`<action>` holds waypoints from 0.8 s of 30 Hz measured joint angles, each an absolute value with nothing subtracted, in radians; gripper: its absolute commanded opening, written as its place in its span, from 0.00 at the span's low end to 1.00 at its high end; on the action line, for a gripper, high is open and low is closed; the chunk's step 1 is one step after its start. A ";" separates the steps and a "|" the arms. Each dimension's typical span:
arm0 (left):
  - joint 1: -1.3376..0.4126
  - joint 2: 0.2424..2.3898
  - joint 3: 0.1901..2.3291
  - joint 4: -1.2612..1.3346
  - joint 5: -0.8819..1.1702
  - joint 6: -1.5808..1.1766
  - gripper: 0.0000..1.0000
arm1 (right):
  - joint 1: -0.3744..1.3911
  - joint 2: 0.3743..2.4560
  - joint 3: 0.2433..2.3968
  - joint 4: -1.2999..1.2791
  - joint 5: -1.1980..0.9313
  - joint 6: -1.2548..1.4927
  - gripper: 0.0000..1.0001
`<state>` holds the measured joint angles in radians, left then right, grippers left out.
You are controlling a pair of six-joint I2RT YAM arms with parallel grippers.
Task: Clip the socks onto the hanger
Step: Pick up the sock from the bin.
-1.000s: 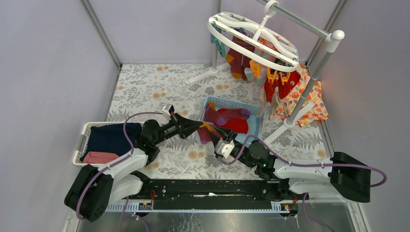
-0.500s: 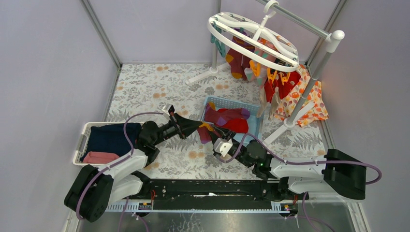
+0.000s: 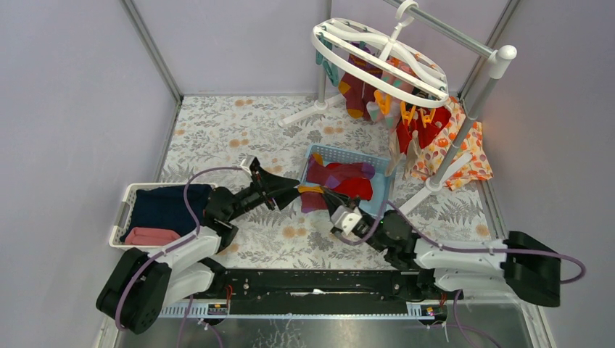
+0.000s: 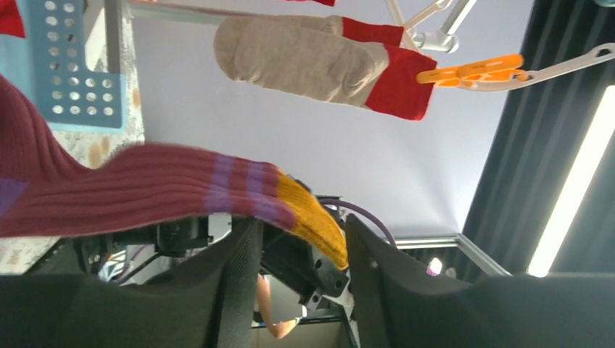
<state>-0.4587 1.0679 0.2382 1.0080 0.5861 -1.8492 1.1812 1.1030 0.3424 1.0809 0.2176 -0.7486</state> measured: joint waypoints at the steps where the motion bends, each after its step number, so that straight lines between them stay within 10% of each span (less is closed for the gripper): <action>1: -0.456 1.066 0.235 1.018 0.586 -1.828 0.64 | 1.181 1.070 0.340 1.073 0.217 -0.744 0.00; 13: -0.425 0.537 0.232 0.822 0.552 -0.908 0.89 | 1.181 0.654 0.410 0.481 0.111 -0.673 0.00; 24: -0.551 0.724 0.273 0.925 0.567 -0.613 0.89 | 1.181 0.604 0.570 0.257 0.094 -0.565 0.00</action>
